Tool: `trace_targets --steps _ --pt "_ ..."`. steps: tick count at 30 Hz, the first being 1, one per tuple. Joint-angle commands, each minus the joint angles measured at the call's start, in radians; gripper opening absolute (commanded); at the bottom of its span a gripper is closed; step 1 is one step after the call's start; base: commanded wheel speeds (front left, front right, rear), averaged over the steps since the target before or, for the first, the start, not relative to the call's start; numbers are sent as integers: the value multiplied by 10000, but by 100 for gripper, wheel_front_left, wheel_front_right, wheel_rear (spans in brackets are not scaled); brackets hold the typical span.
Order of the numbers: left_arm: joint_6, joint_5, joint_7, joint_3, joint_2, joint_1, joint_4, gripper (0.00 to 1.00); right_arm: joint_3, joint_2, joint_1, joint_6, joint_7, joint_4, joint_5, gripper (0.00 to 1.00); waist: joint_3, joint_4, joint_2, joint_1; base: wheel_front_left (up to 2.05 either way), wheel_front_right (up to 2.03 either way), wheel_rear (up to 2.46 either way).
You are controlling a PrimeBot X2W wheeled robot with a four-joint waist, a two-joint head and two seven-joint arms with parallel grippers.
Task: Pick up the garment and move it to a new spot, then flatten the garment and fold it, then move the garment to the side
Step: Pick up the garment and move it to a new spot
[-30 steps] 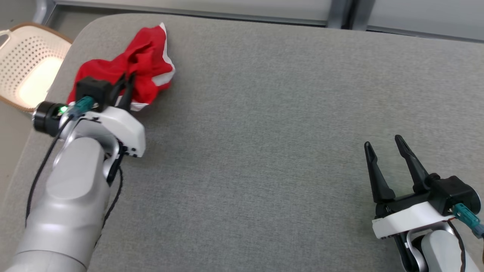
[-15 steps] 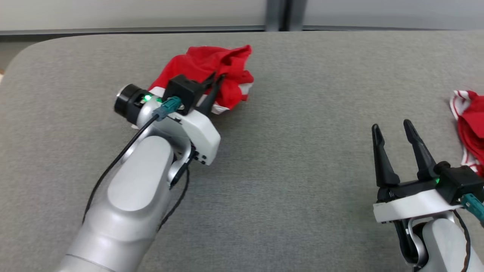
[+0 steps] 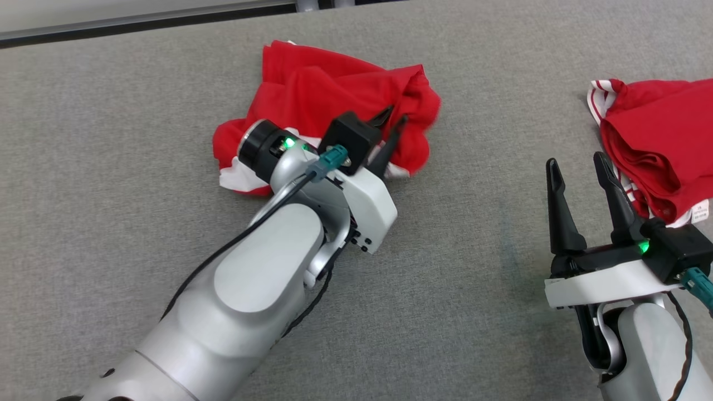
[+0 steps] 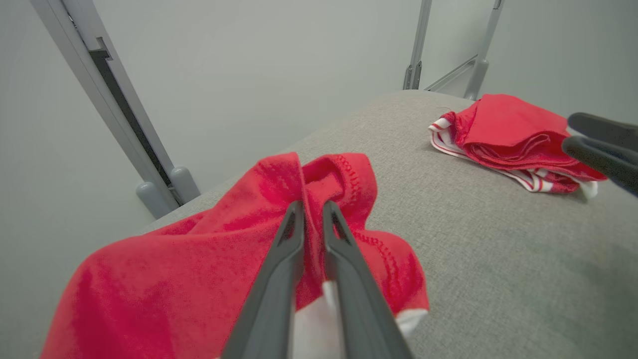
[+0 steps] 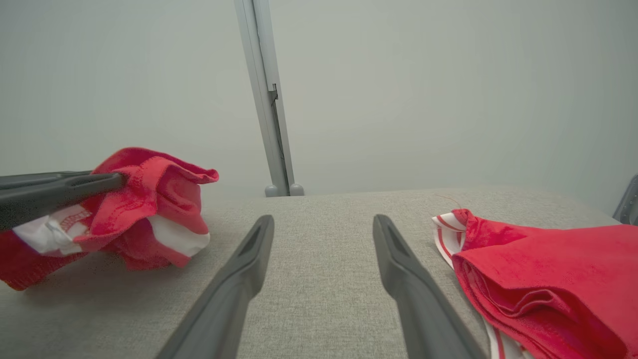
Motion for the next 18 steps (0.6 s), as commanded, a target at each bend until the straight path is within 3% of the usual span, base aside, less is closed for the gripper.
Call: trace_targets --steps 1,7,12,18 --pt "235 -338 -225 -296 51 -331 53 100 -19 2 -134 -19 -55 -17 4 100 157 -153 0 0 0 0 0" --pt "884 -1119 -1276 -659 56 -699 260 100 -137 -22 -68 -19 -57 -23 -27 100 79 182 0 0 0 0 0" --pt "1482 -1448 -2142 -112 67 -739 492 100 -193 -142 202 -19 -57 -5 -106 100 -310 963 0 0 0 0 0" --pt "1830 -1163 -2326 995 984 432 -270 100 -263 -308 650 -17 -56 75 -132 100 -871 2020 0 0 0 0 0"
